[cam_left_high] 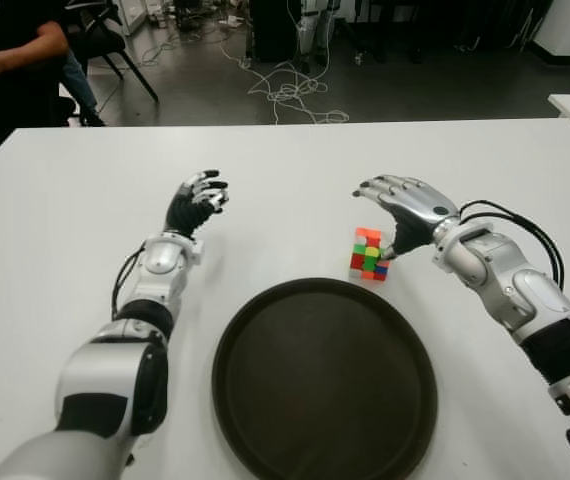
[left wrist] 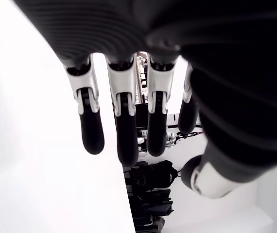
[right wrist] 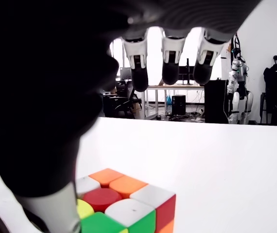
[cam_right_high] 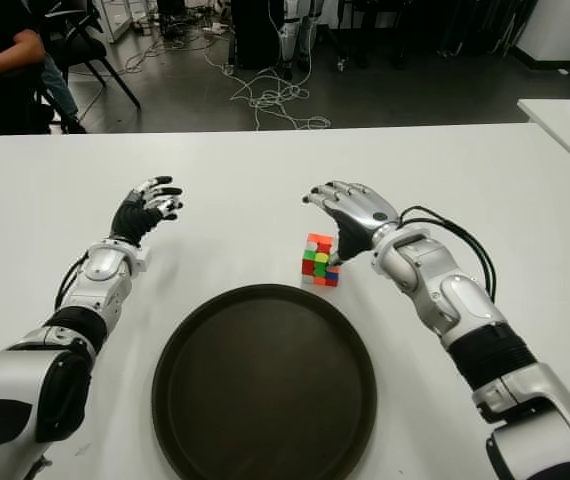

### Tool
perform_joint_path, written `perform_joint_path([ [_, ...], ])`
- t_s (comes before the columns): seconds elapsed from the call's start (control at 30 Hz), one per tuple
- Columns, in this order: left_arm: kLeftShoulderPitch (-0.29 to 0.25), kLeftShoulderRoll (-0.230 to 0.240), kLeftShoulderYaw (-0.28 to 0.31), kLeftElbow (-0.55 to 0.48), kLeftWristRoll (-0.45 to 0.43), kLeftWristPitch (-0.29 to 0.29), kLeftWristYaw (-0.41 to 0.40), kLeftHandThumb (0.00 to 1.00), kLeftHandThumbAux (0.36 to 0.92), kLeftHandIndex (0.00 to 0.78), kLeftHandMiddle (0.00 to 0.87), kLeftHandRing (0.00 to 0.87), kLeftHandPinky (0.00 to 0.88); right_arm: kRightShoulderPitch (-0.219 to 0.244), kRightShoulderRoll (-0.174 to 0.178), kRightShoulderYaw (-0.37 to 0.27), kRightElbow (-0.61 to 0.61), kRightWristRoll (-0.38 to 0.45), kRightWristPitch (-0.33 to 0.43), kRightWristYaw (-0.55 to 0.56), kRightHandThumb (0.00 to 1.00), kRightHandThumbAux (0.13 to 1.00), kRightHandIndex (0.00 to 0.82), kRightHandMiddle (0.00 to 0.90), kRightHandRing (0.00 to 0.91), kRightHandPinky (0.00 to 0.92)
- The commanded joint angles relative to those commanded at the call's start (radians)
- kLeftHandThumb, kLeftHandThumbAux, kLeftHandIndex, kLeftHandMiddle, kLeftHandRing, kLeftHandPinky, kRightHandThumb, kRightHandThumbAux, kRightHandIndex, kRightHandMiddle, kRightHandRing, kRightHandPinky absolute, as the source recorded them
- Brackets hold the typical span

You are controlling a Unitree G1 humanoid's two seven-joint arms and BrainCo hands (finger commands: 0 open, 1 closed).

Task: Pick up the Rubik's Cube and put it in the plate

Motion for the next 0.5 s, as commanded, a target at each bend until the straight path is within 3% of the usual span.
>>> perform_joint_path([
  [0.5, -0.001, -0.002, 0.007, -0.001, -0.005, 0.001, -0.009, 0.260, 0.738, 0.232, 0.306, 0.331, 0.344, -0.007, 0.006, 0.004, 0.003, -0.005, 0.026, 0.023, 0.000, 0.854, 0.004, 0.019, 0.003, 0.034],
])
